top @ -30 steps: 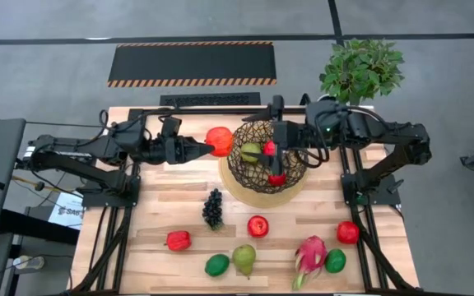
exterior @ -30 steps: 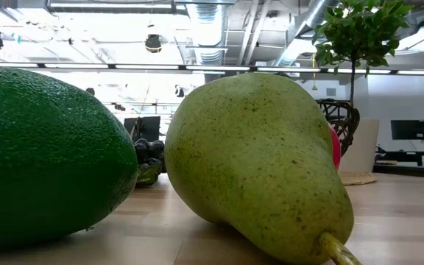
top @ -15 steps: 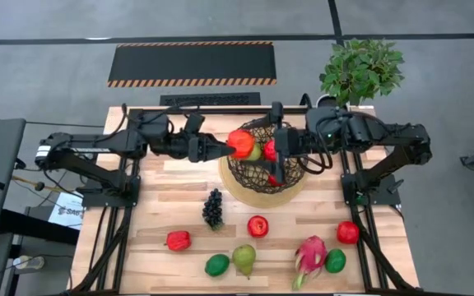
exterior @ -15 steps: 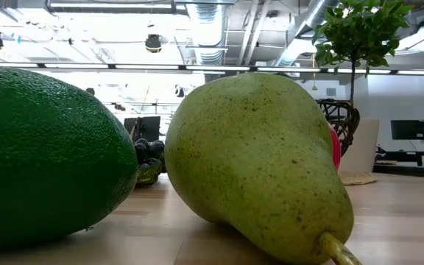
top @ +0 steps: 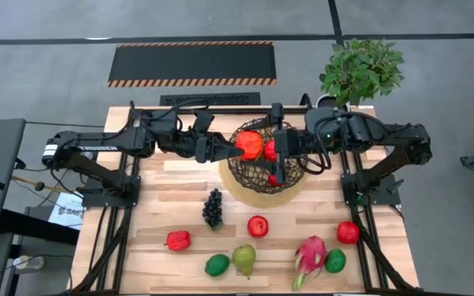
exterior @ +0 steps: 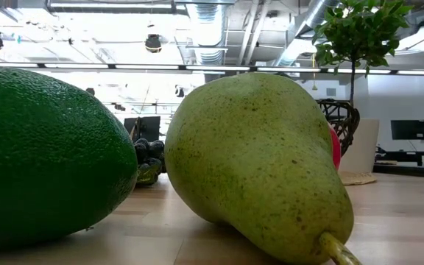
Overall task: Build produce basket
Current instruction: Put the left red apple into the black basket
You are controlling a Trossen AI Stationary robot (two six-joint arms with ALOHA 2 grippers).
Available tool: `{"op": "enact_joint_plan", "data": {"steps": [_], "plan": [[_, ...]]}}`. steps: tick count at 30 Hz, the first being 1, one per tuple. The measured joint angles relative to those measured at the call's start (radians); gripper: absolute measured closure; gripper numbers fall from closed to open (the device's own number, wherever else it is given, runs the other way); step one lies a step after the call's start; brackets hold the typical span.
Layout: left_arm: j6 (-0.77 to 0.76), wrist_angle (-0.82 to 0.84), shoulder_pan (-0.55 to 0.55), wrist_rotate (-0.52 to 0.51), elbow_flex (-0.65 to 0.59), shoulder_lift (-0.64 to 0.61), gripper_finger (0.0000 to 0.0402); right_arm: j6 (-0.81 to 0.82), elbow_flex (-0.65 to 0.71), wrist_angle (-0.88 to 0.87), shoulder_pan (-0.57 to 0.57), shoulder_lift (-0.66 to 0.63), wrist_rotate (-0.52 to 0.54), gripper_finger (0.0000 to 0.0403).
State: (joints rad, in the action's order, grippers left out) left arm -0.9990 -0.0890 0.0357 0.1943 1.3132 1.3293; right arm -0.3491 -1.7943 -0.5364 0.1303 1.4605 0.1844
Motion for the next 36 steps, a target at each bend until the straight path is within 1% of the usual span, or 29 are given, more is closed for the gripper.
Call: {"op": "enact_joint_plan", "data": {"steps": [6,12,14,16,19,23,25,27,30,33,36], "plan": [[-0.005,0.001,0.001,-0.016,0.000,0.000,0.0163,0.000,0.000,-0.004,-0.003,0.000,0.042,0.0037],[-0.004,0.004,0.004,-0.019,0.000,0.000,0.0163,-0.001,0.000,-0.015,-0.006,0.000,0.048,0.0083],[0.002,0.003,0.008,-0.019,0.000,0.000,0.0160,-0.005,0.000,-0.015,-0.006,0.000,0.055,0.0093],[0.017,0.002,0.016,-0.019,0.000,0.000,0.0149,-0.013,0.000,-0.016,-0.008,0.000,0.075,0.0094],[0.038,0.006,0.027,-0.021,0.000,-0.005,0.0119,-0.015,0.000,-0.022,-0.008,-0.001,0.121,0.0090],[0.070,0.029,0.041,-0.016,0.000,-0.014,0.0081,-0.007,0.000,-0.048,-0.025,-0.011,0.135,0.0087],[0.074,0.037,0.055,-0.008,0.001,-0.019,0.0071,-0.006,0.000,-0.042,-0.043,-0.010,0.136,0.0089],[0.087,0.053,0.078,0.024,0.002,-0.020,0.0067,0.008,0.002,-0.051,-0.066,-0.016,0.137,0.0089],[0.110,0.108,0.113,0.058,0.002,-0.031,0.0067,0.041,0.002,-0.068,-0.101,-0.027,0.137,0.0086],[0.148,0.230,0.146,0.067,0.002,-0.060,0.0066,0.107,0.000,-0.186,-0.153,-0.046,0.137,0.0084],[0.206,0.394,0.167,0.043,0.002,-0.085,0.0066,0.214,0.002,-0.377,-0.228,-0.041,0.134,0.0084]]}}
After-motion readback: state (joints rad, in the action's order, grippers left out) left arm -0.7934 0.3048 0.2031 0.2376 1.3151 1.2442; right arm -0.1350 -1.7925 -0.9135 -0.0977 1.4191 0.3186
